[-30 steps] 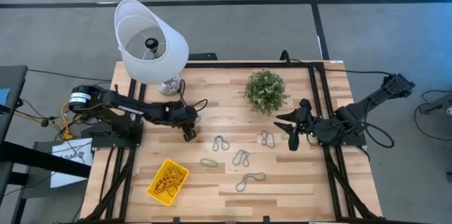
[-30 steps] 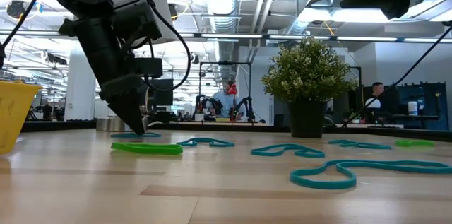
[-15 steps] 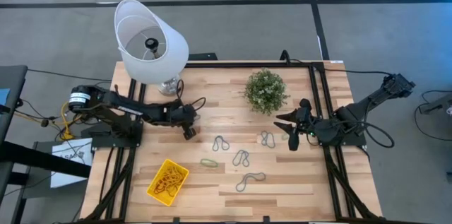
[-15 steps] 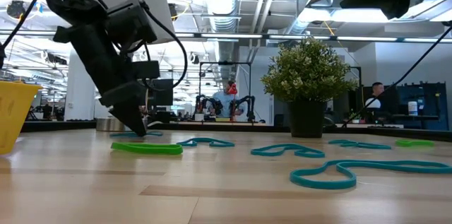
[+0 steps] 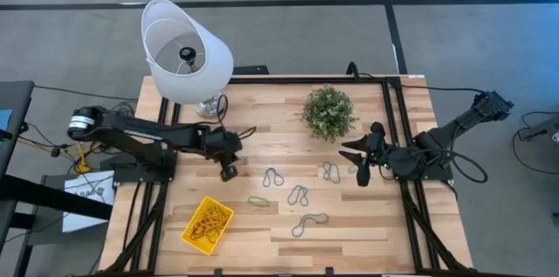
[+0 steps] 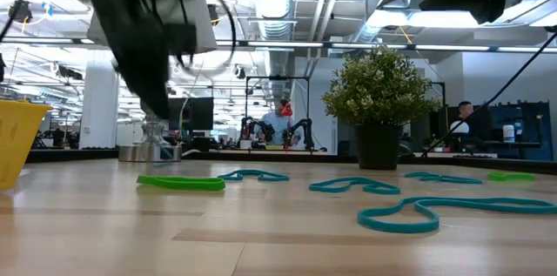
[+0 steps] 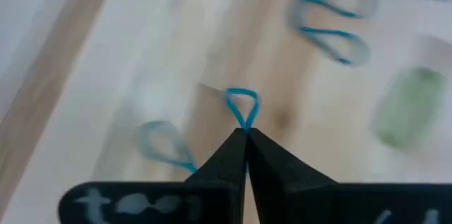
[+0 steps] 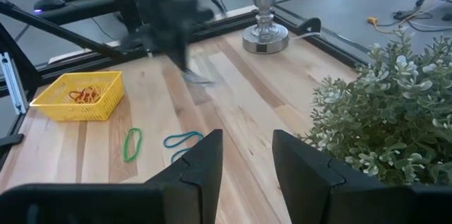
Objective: Pick and place items into bin
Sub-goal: Put the top left blue rubberband into the yellow bin
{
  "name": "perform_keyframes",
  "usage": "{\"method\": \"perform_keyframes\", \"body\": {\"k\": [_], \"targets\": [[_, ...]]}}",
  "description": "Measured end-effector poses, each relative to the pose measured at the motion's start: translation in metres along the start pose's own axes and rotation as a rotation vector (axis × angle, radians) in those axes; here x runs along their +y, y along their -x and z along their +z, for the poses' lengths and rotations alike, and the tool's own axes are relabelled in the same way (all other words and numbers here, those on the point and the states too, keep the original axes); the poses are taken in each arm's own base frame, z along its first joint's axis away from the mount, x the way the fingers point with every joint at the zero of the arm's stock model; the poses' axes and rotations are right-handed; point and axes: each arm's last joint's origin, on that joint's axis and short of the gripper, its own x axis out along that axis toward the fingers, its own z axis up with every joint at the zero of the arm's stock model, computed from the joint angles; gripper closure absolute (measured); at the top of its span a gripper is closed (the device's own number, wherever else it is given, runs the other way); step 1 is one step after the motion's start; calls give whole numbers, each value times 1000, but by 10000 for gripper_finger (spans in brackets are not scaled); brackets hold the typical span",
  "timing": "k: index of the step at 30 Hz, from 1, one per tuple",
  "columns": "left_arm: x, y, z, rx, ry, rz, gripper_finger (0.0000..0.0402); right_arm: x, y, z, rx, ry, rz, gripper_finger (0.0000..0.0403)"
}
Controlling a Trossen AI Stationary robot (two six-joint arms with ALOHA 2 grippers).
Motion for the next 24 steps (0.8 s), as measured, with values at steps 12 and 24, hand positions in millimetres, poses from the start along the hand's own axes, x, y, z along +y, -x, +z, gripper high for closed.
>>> {"method": "perform_keyframes", "body": {"k": [12,24], "targets": [[-78,116,-46,122,195,-230,401,1,-1,-3,31,-36,50,284],[-132,77,-99,139,200,-154,401,-1,-4,-13,43,-69,32,284]]}}
